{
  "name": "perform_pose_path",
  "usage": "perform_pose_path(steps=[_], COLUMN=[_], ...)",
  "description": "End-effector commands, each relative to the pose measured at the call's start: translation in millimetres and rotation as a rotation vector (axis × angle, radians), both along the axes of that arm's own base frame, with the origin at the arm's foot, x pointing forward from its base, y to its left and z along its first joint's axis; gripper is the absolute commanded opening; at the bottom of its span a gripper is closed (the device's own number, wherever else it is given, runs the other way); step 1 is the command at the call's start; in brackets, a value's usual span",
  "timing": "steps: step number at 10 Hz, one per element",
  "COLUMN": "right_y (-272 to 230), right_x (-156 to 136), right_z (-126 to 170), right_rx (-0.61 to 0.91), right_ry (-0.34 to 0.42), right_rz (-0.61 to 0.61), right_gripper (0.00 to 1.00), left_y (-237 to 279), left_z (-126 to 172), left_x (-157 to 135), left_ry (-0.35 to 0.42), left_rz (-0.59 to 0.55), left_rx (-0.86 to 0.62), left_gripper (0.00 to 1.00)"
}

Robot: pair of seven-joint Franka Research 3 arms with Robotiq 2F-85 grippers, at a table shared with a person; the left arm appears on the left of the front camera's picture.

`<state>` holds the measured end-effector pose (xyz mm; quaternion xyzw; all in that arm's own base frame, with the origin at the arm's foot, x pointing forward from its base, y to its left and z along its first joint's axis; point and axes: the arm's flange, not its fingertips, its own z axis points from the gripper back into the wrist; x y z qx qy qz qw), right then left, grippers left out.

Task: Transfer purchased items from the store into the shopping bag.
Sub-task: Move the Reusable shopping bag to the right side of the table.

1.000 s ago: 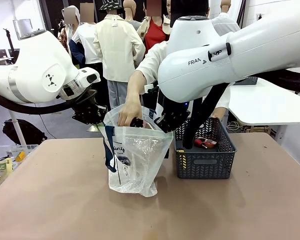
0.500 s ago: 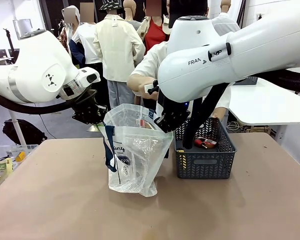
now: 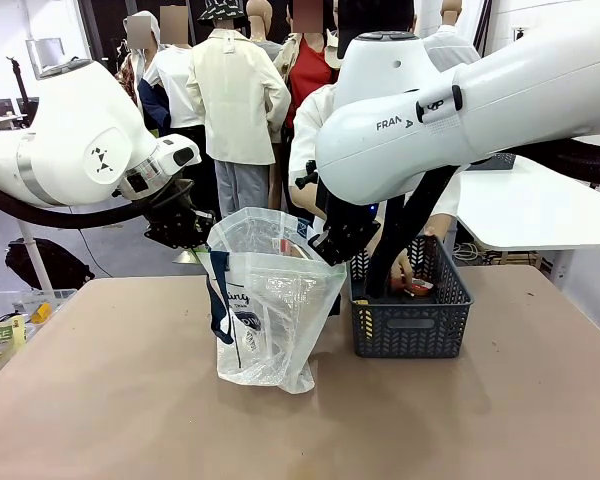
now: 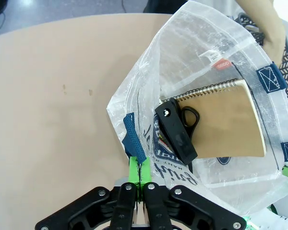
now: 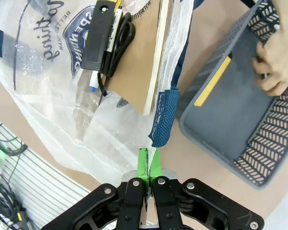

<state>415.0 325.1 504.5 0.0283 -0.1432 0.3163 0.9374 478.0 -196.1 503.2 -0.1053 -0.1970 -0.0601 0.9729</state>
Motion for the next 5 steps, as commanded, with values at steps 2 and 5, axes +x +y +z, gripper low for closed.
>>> perform_pose_path(steps=[2, 5], right_y=[-1.8, -1.8], right_x=[0.7, 0.7], right_z=[1.3, 1.3], right_rx=[0.001, 0.001], right_ry=[-0.003, -0.003], right_rz=[-0.006, -0.006], right_gripper=[0.00, 0.00], left_y=[1.2, 1.2], left_z=[0.7, 0.7], left_x=[0.5, 0.5], left_ry=[-0.001, -0.001], left_rz=[0.002, 0.002], left_rx=[0.000, 0.000], left_gripper=[0.00, 0.00])
